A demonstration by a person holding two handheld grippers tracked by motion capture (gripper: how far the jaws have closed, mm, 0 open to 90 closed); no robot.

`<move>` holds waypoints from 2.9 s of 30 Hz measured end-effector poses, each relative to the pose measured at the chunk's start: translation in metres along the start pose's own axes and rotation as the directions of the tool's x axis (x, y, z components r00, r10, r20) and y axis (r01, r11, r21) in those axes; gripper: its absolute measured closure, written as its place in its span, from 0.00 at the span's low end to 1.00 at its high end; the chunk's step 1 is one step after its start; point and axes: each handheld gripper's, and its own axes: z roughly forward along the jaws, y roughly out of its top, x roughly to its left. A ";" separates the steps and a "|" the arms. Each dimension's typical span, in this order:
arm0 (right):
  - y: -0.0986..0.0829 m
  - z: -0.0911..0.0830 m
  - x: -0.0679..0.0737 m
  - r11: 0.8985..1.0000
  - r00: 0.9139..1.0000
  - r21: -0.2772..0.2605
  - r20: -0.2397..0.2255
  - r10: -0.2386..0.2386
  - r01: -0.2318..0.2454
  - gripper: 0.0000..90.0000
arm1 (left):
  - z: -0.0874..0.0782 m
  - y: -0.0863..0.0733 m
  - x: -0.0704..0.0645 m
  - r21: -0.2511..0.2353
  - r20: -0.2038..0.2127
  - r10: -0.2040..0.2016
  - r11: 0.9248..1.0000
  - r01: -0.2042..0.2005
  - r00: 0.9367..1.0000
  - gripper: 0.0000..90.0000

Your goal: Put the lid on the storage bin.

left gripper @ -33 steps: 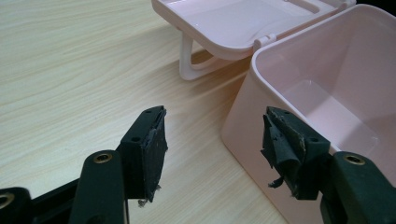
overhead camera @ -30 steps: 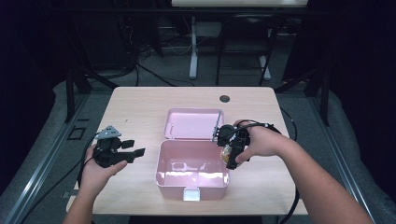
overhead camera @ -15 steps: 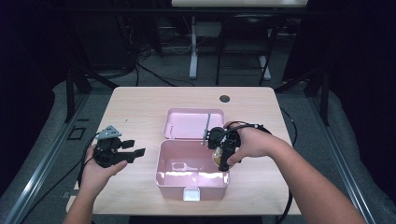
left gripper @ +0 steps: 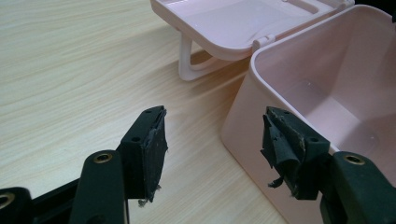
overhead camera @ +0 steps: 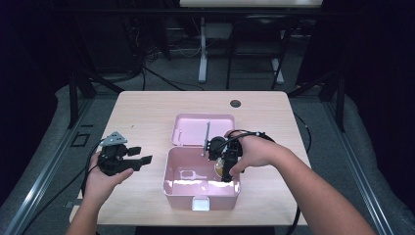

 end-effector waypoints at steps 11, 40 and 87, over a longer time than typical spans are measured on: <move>0.006 0.009 0.002 1.000 1.000 0.018 0.010 -0.016 0.016 0.22 | 0.000 0.000 0.001 -0.005 -0.004 -0.001 1.000 0.001 1.000 0.44; 0.003 0.044 0.003 0.999 1.000 0.043 -0.014 -0.019 0.020 0.22 | 0.001 -0.001 0.001 -0.002 -0.004 -0.006 1.000 0.006 1.000 0.44; 0.008 0.077 0.008 0.988 0.991 0.094 0.027 -0.128 0.125 0.22 | 0.001 -0.001 0.003 0.005 -0.004 -0.007 1.000 0.007 1.000 0.44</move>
